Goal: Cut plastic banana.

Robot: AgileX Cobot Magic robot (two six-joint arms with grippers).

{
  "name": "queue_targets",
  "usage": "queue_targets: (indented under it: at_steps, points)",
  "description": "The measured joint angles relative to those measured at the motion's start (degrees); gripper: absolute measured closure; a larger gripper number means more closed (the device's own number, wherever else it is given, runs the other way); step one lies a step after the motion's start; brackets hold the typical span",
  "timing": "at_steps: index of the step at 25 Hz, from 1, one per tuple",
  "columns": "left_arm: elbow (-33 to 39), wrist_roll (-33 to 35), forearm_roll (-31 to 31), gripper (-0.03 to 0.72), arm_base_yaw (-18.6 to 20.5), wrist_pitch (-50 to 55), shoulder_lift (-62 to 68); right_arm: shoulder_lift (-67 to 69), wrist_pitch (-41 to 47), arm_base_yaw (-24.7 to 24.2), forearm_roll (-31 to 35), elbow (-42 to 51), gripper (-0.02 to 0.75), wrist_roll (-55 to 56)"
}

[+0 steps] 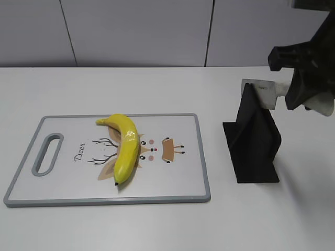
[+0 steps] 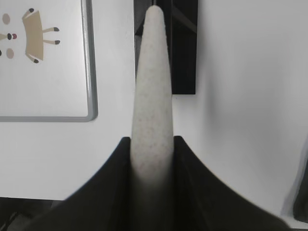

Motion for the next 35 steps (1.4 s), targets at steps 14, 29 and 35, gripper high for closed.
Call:
queue_targets:
  at_steps: [14,29,35]
  points:
    - [0.0,0.0,0.0,0.137,0.0,0.0,0.0,-0.3,4.8,0.0,-3.4,-10.7,0.568,0.0]
    - [0.0,0.0,0.0,0.137,0.0,0.0,0.0,-0.3,5.8,0.0,-3.8,-13.5,0.568,-3.9]
    - [-0.2,0.1,-0.2,0.137,0.0,-0.8,0.0,-0.1,1.0,0.0,-2.9,-15.3,0.568,-17.5]
